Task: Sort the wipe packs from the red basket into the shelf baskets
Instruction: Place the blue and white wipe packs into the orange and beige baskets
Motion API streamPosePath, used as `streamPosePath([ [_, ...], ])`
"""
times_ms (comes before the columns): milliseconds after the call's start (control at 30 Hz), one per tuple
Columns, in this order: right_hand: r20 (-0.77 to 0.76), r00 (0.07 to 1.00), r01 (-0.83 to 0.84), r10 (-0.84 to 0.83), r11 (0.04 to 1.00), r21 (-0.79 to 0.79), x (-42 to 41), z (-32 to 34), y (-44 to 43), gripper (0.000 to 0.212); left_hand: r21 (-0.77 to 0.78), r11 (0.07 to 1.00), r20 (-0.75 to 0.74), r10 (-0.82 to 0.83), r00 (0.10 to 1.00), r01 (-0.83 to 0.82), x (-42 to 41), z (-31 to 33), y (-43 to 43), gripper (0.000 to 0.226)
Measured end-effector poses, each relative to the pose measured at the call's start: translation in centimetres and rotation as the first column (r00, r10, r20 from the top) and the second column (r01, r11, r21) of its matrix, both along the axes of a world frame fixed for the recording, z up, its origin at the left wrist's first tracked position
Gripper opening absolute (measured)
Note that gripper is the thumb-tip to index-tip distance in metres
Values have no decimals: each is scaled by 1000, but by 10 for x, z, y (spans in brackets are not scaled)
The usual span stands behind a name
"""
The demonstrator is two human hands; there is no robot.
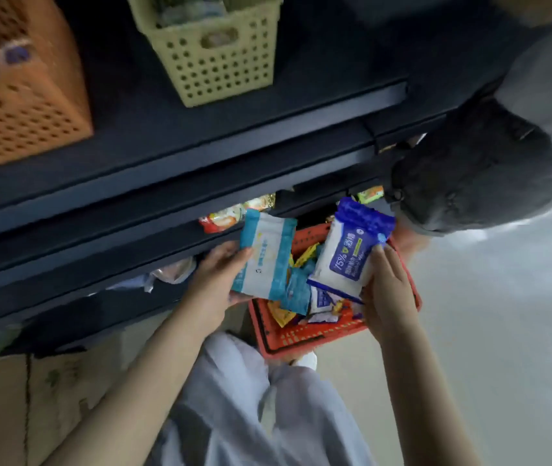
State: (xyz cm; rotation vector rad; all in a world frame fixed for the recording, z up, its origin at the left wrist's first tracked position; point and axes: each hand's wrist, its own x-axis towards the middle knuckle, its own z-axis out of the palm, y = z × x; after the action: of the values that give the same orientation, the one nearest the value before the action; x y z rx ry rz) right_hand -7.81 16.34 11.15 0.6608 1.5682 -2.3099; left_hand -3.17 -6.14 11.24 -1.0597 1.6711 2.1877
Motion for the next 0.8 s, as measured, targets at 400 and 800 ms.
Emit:
streamPosePath([
  [400,-239,961,-128,141,989,69,-3,178,-135,9,-76,995,-293,38,955,-63,42,165,-132,33],
  [800,-238,963,-129,128,992,13,5,217,-292,31,-135,985,-409,40,912,-104,52,215,-299,27],
])
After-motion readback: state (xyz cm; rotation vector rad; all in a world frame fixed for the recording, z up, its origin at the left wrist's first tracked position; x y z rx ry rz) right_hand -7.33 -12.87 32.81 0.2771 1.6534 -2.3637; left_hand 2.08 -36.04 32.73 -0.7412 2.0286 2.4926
